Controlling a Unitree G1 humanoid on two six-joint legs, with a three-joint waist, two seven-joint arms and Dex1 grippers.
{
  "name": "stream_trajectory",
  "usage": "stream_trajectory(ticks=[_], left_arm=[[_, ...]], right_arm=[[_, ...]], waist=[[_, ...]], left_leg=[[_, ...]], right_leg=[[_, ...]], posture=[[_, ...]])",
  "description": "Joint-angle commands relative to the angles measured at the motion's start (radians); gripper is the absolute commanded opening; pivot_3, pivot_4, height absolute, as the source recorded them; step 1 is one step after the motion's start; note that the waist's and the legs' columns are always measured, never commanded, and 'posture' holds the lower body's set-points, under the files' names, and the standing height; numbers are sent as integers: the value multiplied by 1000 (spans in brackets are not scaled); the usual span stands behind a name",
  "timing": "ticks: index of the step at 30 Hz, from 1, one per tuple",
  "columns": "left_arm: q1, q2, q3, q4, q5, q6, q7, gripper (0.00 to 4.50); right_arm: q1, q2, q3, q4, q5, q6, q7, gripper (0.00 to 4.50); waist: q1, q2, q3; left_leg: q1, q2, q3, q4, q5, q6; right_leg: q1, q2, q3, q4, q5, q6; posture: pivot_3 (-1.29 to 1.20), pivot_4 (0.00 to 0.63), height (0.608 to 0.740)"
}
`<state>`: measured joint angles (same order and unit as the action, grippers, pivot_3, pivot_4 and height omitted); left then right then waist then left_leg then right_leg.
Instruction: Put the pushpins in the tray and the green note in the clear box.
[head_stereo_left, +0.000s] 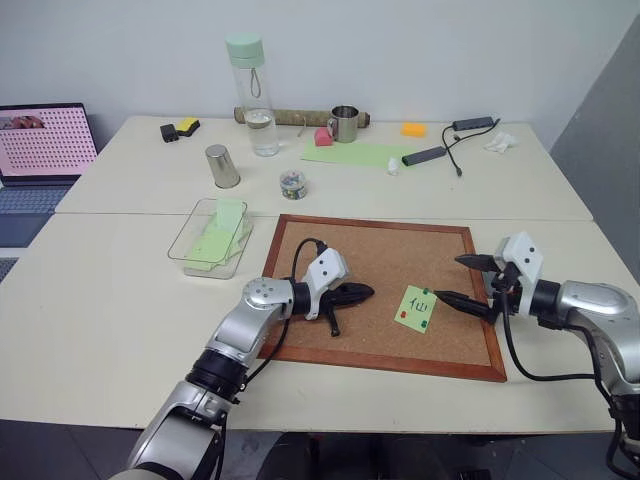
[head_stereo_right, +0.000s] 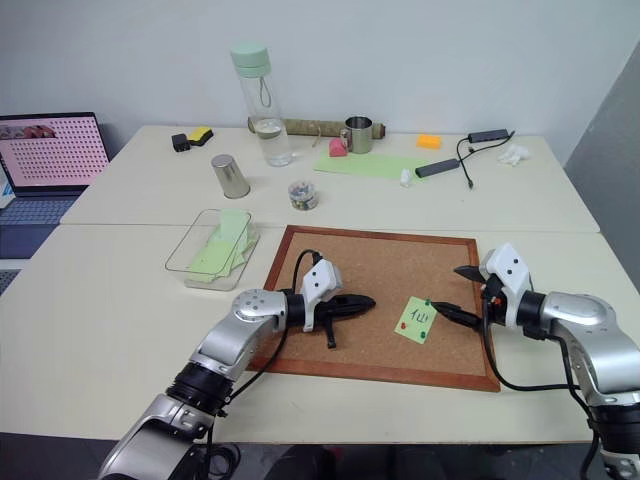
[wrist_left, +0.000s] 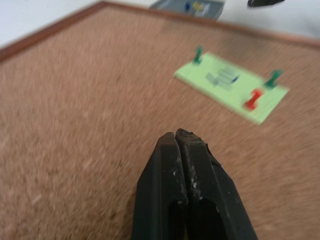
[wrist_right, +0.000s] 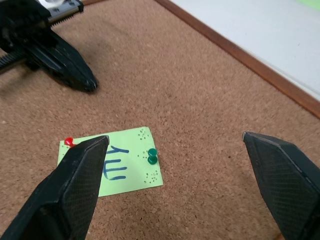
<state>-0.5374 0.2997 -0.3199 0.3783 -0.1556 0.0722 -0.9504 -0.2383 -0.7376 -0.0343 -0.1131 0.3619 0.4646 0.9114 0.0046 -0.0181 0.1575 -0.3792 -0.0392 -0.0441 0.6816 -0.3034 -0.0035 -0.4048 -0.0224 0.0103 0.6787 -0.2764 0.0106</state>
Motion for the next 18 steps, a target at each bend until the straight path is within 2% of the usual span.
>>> stream_trajectory(ticks=[1,7,8,9,15,18], left_arm=[[-5,-13,-4,92,48,-65,7,56],[2,-14,-5,108,66,-93,-1,56],[4,-13,-5,107,67,-94,-1,21],[8,-13,-6,100,66,-93,-2,21],[23,-12,-3,73,68,-83,-6,0],[29,-11,-1,64,67,-78,-9,0]], right_arm=[[-32,27,20,40,-30,-42,-11,4500],[-51,77,49,111,-61,-92,-13,4500],[-53,83,53,121,-65,-100,-13,4318],[-54,87,55,129,-68,-107,-10,4318],[-54,102,52,152,-63,-133,6,3041],[-52,108,54,150,-60,-134,11,2582]], waist=[[0,1,-1],[1,0,-2],[1,1,-2],[1,1,-2],[0,1,-3],[-2,1,-3]], left_leg=[[0,0,0,0,0,0],[1,0,0,0,0,0],[1,0,0,0,0,0],[2,0,0,0,0,0],[2,0,0,0,0,0],[2,0,0,0,0,0]], right_leg=[[0,0,0,0,0,0],[1,0,0,1,0,0],[1,0,0,1,0,0],[1,0,0,1,0,0],[1,0,0,1,0,0],[1,0,0,1,0,0]], posture=[[0,150,740],[0,150,740],[0,150,740],[0,150,740],[0,150,740],[0,150,740]])
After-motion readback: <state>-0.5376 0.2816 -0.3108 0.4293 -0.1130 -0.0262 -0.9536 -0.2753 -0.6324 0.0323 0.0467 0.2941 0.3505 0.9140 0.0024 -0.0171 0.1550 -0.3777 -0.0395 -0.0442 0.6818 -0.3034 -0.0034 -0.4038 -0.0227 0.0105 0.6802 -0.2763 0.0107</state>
